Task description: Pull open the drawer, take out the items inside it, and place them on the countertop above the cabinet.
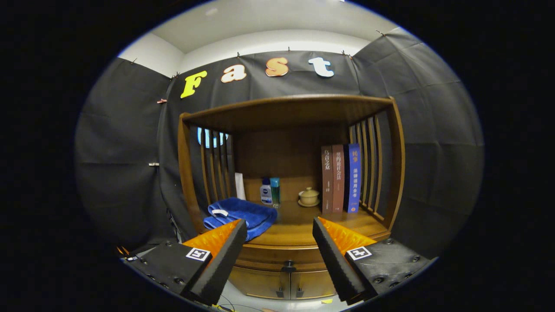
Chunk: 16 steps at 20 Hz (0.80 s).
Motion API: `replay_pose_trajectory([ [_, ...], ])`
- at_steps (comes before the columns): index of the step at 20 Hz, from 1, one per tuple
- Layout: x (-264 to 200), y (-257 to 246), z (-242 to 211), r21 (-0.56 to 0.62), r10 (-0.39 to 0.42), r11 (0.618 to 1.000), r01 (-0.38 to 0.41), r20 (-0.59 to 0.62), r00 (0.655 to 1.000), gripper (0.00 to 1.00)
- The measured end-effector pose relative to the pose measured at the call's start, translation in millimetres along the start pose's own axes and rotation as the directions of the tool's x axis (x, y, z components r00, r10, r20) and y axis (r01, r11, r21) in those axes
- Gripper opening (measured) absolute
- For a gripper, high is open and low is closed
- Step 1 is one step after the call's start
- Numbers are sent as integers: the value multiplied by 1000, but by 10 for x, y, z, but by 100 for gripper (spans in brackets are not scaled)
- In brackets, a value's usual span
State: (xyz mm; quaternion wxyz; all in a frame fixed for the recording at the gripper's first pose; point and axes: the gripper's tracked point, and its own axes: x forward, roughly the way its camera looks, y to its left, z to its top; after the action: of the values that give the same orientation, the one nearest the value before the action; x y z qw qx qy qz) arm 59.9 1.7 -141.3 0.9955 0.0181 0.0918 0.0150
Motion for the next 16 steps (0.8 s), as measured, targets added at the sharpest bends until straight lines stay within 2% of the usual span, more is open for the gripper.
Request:
replay_pose_trajectory([
  [8, 415, -79, -740, 13, -52, 999, 52, -46, 998, 98],
  [16, 728, -188, -1606, 34, -88, 995, 96, -180, 980, 99],
])
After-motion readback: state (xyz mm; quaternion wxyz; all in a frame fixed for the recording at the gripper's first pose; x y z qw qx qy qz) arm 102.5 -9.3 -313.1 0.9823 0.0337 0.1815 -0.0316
